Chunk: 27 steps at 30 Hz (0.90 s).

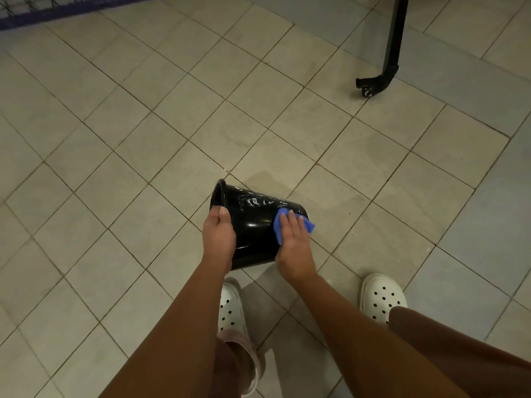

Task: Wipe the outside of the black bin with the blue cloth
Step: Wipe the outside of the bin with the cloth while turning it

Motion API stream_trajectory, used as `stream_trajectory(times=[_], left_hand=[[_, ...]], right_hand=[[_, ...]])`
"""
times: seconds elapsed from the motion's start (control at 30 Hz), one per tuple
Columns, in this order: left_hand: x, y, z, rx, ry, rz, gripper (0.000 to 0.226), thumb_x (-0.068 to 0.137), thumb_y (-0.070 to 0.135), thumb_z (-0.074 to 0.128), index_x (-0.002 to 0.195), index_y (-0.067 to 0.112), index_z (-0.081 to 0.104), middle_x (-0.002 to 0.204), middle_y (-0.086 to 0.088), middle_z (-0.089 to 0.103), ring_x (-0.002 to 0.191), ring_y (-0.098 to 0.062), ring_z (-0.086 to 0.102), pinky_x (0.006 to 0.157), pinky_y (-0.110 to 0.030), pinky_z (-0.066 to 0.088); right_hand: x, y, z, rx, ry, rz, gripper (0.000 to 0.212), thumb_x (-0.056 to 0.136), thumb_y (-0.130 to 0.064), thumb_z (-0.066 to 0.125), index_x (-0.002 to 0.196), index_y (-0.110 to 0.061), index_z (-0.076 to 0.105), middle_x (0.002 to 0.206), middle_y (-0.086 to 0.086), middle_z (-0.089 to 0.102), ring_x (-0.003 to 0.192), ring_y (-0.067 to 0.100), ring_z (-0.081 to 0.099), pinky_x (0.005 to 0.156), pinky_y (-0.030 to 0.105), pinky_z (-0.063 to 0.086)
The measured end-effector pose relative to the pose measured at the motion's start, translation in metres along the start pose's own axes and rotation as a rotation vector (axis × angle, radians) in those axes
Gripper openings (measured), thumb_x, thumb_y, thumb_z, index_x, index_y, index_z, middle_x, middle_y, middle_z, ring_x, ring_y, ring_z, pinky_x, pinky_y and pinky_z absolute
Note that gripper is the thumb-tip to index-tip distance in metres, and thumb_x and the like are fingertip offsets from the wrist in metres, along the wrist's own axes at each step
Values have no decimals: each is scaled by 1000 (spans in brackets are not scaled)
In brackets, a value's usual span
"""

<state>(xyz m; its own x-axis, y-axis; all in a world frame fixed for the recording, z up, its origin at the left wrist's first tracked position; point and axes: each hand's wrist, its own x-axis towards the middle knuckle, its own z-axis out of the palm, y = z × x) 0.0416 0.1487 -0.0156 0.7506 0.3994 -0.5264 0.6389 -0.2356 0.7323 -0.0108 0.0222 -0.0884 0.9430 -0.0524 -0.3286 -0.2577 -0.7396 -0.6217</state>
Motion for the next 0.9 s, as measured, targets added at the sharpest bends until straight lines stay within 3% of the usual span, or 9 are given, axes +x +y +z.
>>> stream_trajectory(times=[0.13,0.23,0.37,0.47,0.63,0.77,0.9], left_hand=[[0,-1,0,8,3,15,27,106,24,32,97,15,56,95,-5,57,86,-17,53,73,-31,42],[0,-3,-1,24,6,19,29,105,25,32,91,17,56,96,-8,57,88,-20,53,80,-35,45],[3,-3,-3,-3,-4,-29,30,104,27,32,105,11,58,103,-13,59,96,-26,56,90,-44,48],[2,-4,-5,-23,10,-40,31,105,26,32,107,9,58,103,-14,58,95,-26,55,89,-44,48],[0,-4,-3,-50,22,-67,32,104,27,33,113,9,58,113,-18,59,107,-31,57,100,-49,47],[0,-3,-4,-22,18,-47,29,104,27,32,103,13,58,105,-14,59,107,-35,57,99,-51,48],[-1,-1,-5,-2,0,-47,32,104,28,31,111,12,58,111,-16,61,106,-34,59,97,-52,50]], right_hand=[[17,15,-15,91,-98,161,78,85,3,49,149,-13,6,157,9,3,144,27,-2,118,40,7],[8,12,-13,110,-65,252,77,85,4,46,149,-9,5,156,12,3,144,29,0,118,39,9],[-9,-11,2,-1,-25,152,71,92,-3,40,148,-10,-2,157,10,-7,143,29,-12,114,38,-4],[3,-9,0,-42,-52,46,73,90,-6,46,149,-13,2,157,8,-1,144,26,-10,118,41,-2],[18,6,-15,15,-142,132,78,87,-2,50,149,-11,3,157,10,1,144,28,-5,118,38,1],[3,-9,-12,28,-80,301,74,87,-7,50,148,-6,7,153,16,8,140,35,7,117,43,15],[-13,-17,2,-79,-60,122,71,92,-9,44,149,-7,1,156,15,-1,142,35,-3,118,44,6]])
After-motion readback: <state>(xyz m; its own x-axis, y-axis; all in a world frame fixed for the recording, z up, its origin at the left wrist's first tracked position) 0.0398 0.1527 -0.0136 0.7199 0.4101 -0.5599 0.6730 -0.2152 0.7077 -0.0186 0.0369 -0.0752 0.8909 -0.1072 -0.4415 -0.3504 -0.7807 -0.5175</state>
